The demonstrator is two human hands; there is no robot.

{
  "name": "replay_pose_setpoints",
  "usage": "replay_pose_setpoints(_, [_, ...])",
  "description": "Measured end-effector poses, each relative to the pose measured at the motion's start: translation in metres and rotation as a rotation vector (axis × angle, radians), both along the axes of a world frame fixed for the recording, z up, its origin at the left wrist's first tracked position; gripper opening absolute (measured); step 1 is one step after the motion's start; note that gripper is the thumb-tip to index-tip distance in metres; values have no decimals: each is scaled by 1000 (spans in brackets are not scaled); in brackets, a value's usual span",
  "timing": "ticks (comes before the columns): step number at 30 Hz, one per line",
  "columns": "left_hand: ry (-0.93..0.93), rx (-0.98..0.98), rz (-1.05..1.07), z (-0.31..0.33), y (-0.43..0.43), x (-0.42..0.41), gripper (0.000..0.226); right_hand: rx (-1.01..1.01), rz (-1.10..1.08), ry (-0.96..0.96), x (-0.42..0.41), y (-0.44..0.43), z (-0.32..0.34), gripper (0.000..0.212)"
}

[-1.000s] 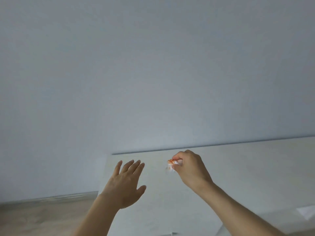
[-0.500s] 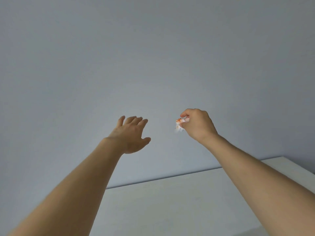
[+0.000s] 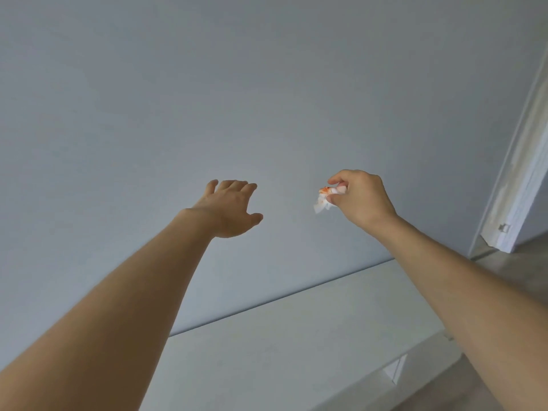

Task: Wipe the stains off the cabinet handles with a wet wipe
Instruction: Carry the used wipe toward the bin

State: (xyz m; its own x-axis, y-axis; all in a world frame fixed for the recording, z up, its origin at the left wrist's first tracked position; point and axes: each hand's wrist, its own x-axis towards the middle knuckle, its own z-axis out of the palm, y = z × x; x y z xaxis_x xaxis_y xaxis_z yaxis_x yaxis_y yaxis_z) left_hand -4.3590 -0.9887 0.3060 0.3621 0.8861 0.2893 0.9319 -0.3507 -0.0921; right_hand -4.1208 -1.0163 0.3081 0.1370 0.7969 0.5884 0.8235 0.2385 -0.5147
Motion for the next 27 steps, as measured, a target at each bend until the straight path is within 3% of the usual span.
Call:
replay_pose_setpoints(10, [23,-19,-291,-19,86,213,69,-51,-226,33,181,38,-25,25])
replay_pose_setpoints(19, [28,-56,-431,-28,190,381,69,-59,-381,115,340,122,-29,23])
replay_pose_setpoints(27, [81,-65,-540,-25,248,559,69,-53,-448,39,488,157,-29,25])
